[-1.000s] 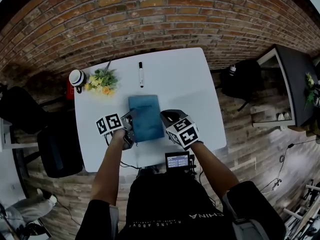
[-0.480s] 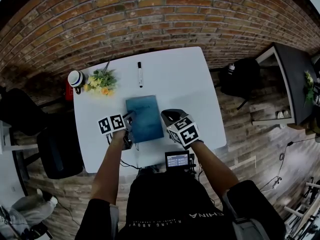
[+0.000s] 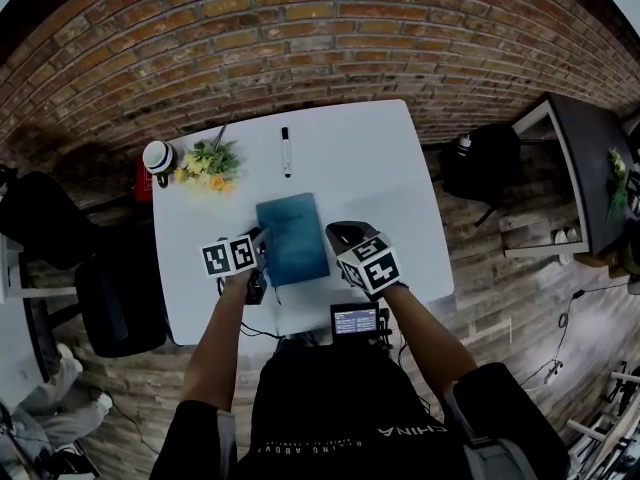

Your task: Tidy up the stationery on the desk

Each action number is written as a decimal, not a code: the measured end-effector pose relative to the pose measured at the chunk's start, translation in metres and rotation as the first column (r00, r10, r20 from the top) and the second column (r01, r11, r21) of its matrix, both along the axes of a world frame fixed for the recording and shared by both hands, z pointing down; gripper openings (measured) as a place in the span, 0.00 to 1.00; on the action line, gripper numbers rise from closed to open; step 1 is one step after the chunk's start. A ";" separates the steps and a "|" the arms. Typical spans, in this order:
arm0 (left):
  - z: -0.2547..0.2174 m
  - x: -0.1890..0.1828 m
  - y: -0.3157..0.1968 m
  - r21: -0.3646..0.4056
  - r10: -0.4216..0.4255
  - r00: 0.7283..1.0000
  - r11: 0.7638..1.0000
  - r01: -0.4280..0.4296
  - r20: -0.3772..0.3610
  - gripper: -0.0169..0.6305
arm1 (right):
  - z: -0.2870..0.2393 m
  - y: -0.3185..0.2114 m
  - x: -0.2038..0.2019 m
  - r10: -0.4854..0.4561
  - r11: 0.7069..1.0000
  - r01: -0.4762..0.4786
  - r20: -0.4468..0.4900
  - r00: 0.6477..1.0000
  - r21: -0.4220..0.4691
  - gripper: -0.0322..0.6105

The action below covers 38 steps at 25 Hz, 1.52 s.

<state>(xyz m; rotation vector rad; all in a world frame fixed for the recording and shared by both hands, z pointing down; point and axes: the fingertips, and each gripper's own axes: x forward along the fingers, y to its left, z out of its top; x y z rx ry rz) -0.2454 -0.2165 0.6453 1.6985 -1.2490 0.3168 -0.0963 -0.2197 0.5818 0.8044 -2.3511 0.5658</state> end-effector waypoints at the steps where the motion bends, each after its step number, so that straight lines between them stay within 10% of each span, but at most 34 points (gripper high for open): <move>1: -0.005 0.003 0.001 0.021 0.014 1.000 1.000 -0.014 0.010 0.23 | -0.001 0.001 0.000 0.001 1.000 -0.001 0.002 1.000 0.000 0.07; 11: -0.018 0.029 0.030 0.127 0.150 0.971 0.976 -0.175 0.186 0.05 | -0.006 0.008 -0.009 0.010 1.000 -0.010 0.020 1.000 0.003 0.07; 38: -0.022 0.021 -0.007 0.146 0.151 0.968 0.972 -0.182 0.199 0.05 | 0.008 -0.072 -0.055 -0.007 0.999 0.010 -0.055 0.998 0.047 0.10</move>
